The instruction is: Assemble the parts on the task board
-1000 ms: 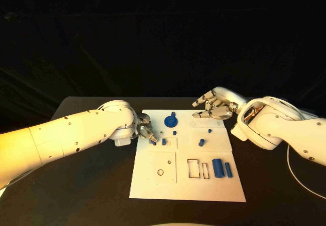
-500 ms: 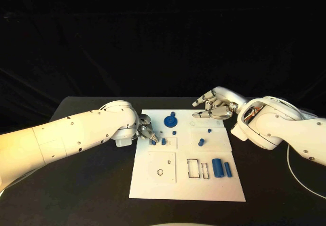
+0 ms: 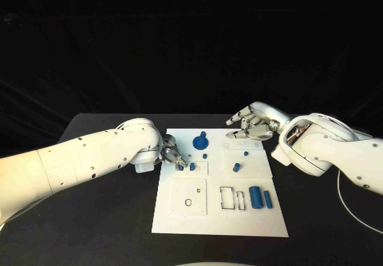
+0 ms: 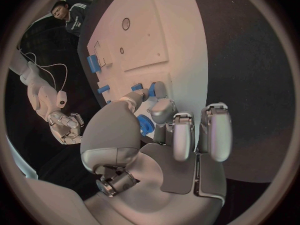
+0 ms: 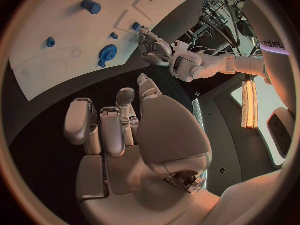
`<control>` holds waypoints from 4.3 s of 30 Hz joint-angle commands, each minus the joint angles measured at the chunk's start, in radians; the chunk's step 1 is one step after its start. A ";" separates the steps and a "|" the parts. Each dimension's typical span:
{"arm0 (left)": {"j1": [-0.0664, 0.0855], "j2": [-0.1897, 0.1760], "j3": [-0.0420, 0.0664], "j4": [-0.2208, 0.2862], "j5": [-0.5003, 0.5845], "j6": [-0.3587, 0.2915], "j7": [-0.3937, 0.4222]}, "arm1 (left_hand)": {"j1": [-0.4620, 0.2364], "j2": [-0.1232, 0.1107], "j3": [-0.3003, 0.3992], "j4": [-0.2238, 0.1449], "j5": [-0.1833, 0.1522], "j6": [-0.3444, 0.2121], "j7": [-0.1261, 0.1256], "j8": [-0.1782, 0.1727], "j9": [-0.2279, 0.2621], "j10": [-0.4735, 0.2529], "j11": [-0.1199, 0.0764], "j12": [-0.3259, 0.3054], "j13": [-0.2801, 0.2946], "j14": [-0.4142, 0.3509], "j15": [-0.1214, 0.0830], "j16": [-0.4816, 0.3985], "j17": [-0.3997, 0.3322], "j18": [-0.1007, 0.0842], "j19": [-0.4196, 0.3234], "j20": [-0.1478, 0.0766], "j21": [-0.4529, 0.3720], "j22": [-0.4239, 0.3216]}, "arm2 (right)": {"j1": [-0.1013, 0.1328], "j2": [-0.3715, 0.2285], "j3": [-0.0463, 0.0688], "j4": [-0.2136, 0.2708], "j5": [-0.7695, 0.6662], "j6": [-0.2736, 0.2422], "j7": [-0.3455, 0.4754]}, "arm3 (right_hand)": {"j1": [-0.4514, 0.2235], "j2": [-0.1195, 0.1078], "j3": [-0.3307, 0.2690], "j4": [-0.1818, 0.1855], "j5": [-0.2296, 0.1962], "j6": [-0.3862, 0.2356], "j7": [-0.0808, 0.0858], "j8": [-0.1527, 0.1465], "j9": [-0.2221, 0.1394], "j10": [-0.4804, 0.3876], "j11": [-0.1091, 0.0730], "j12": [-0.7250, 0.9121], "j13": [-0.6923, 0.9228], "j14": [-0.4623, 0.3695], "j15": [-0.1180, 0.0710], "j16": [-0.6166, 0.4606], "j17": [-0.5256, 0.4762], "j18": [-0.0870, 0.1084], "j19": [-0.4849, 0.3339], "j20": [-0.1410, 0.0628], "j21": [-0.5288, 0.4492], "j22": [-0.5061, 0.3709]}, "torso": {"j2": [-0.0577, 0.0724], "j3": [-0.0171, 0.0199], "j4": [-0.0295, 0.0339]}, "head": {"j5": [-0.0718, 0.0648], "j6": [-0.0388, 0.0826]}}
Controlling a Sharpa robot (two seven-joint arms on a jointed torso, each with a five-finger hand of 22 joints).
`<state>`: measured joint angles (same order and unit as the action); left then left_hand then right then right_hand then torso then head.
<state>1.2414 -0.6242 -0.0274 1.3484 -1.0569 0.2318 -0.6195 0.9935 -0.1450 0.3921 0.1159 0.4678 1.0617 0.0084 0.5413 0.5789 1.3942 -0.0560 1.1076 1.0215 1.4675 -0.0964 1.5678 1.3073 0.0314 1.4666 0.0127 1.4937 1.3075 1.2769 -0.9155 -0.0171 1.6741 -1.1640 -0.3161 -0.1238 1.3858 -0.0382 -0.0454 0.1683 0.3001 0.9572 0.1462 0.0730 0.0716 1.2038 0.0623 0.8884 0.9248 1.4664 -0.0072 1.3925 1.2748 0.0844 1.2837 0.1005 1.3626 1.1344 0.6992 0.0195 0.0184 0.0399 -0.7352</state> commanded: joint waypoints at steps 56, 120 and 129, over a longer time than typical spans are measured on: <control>-0.016 0.104 -0.027 -0.067 -0.410 -0.339 0.517 | 0.466 -0.020 -0.115 -0.006 -0.352 -0.053 0.126 -0.402 -0.413 -0.325 0.139 -0.866 -0.925 -0.047 0.098 -0.349 -0.271 0.111 -0.142 0.091 -0.663 -0.274 | -0.001 0.006 -0.001 -0.006 -0.002 0.001 0.010 | 0.003 0.009 -0.006 0.002 0.007 0.007 0.002 0.006 0.001 -0.013 -0.003 -0.017 -0.013 0.042 -0.007 -0.007 -0.003 0.012 -0.007 -0.004 -0.008 -0.005 | 0.002 -0.0002 -0.0023 | -0.027 0.009; -0.041 0.164 -0.021 -0.125 -0.436 -0.342 0.487 | 0.479 0.007 0.049 -0.073 -0.371 0.091 0.113 -0.419 -0.440 -0.147 0.107 -0.938 -0.941 0.022 0.068 -0.217 -0.175 0.046 -0.012 0.063 -0.281 0.027 | -0.001 0.011 -0.001 -0.004 -0.003 0.008 0.010 | 0.007 0.012 -0.007 0.002 0.009 0.008 0.002 0.006 0.001 -0.012 -0.003 -0.016 -0.013 0.043 -0.007 -0.007 -0.003 0.012 -0.007 -0.004 -0.009 -0.005 | 0.000 0.0010 -0.0014 | -0.030 0.001; -0.040 0.081 0.023 -0.045 -0.309 -0.351 0.483 | 0.467 0.000 0.056 -0.078 -0.369 0.094 0.115 -0.423 -0.442 -0.143 0.109 -0.949 -0.941 0.020 0.069 -0.225 -0.193 0.045 -0.010 0.063 -0.274 0.033 | -0.001 0.009 -0.001 -0.006 -0.003 0.009 0.009 | 0.006 0.012 -0.008 0.004 0.009 0.009 0.002 0.007 0.001 -0.012 -0.003 -0.015 -0.012 0.043 -0.007 -0.007 -0.002 0.012 -0.007 -0.004 -0.009 -0.006 | -0.002 0.0023 0.0007 | -0.031 0.006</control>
<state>1.2009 -0.5400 -0.0046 1.2958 -1.4428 -0.1040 -0.1443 1.4663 -0.1461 0.4445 0.0385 0.0996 1.1487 0.1209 0.1189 0.1376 1.2455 0.0533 0.1623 0.0814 1.4656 -0.0196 1.3490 1.1153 0.0936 1.4491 0.0733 1.2148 1.3080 1.2767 -0.9070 -0.0185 1.6685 -1.1609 -0.3163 -0.1209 1.3897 -0.0343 -0.0481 0.1710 0.3041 0.9580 0.1469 0.0730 0.0716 1.1945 0.0601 0.8704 0.9114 1.4665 -0.0072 1.3885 1.2716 0.0843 1.2801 0.0969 1.3576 1.1301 0.6974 0.0214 0.0184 0.0091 -0.7307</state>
